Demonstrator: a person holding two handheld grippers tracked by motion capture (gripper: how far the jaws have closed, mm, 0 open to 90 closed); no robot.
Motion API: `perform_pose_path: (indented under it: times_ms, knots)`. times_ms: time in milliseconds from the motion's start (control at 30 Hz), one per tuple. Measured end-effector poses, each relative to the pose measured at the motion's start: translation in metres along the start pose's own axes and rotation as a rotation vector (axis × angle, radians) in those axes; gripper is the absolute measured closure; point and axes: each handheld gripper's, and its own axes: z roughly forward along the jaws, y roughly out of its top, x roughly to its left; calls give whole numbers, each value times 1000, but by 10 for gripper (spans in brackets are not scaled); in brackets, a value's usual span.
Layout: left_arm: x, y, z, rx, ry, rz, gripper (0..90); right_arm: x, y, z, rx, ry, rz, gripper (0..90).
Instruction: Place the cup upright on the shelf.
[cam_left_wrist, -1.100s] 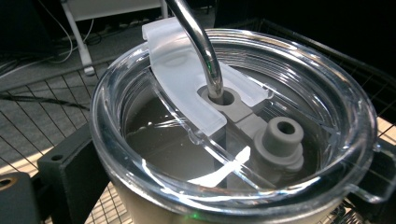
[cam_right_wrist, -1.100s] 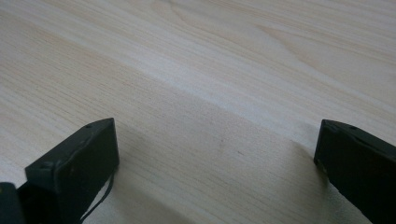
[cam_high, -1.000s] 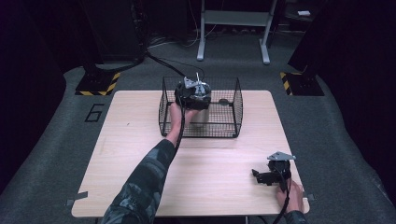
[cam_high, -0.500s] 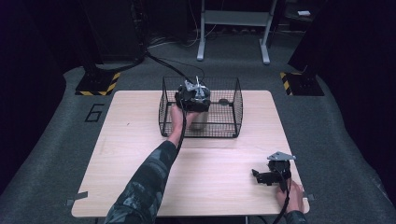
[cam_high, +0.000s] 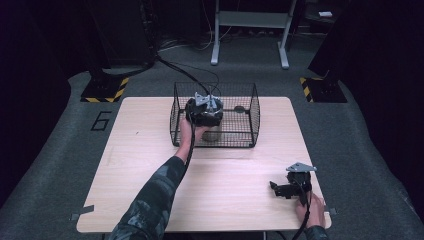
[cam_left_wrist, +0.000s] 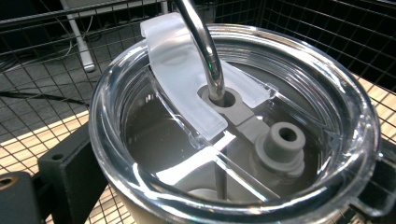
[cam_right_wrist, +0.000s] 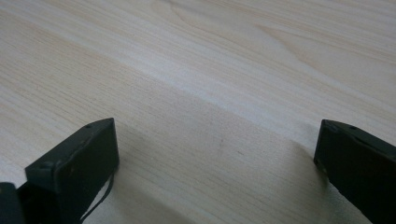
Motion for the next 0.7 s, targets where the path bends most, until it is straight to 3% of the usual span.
perform_pose_path:
  times_ms: [333,700]
  knots:
    - [-2,4,-4,28,3,-3,34,0,0,0,1,1,2,0]
    - [1,10,-30,25,-56,-42,0,0,0,0,1,1,2,0]
